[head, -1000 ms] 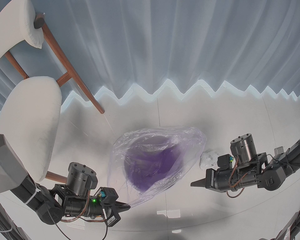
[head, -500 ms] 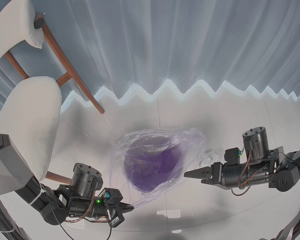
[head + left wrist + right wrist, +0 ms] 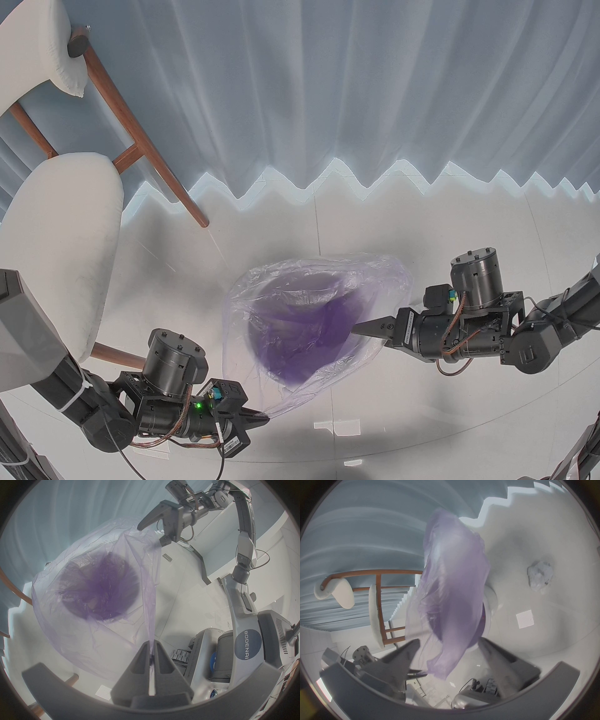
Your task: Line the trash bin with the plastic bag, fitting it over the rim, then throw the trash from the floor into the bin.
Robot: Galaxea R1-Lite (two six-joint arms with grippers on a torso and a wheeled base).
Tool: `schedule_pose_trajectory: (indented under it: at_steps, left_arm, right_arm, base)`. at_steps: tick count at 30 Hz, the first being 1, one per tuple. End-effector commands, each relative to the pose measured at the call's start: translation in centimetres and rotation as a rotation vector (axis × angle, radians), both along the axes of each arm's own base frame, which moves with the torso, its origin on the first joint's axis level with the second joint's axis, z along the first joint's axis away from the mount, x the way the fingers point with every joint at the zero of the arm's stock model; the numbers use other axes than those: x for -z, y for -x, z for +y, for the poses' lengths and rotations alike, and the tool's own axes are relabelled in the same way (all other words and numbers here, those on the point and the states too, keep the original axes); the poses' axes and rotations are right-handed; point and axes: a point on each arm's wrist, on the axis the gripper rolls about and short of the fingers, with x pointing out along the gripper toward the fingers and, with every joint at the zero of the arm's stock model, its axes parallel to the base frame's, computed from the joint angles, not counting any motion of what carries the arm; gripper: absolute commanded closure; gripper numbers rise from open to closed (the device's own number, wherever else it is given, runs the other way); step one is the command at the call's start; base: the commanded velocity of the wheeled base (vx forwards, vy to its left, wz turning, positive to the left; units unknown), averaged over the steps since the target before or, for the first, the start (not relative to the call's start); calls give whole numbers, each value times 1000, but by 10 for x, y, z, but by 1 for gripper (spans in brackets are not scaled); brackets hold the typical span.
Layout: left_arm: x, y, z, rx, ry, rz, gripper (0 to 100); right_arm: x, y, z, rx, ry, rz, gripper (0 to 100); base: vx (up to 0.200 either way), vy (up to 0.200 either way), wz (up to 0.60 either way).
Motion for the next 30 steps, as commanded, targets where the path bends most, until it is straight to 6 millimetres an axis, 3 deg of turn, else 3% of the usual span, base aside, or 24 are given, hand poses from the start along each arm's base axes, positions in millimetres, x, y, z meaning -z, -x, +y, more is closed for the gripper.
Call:
schedule_pose_trajectory:
  at_steps: [1,9,18,30]
  left_arm:
    - [2,1,1,1,-7,11,100]
    - [9,1,1,3,-23,32,100]
    - [22,13,13,16,-85,76,100]
    - [42,2,7,8,-139,107,100]
  right_arm:
    - [23,-10,4,18,38,32,100]
    - [30,-7,-2,38,52,60,100]
    - [59,4,-7,67,148,135,100]
    - [82,-1,-7,110,234,173,100]
  base:
    - [0,0,0]
    - [0,0,0]
    - [0,0,0]
    - [0,0,0]
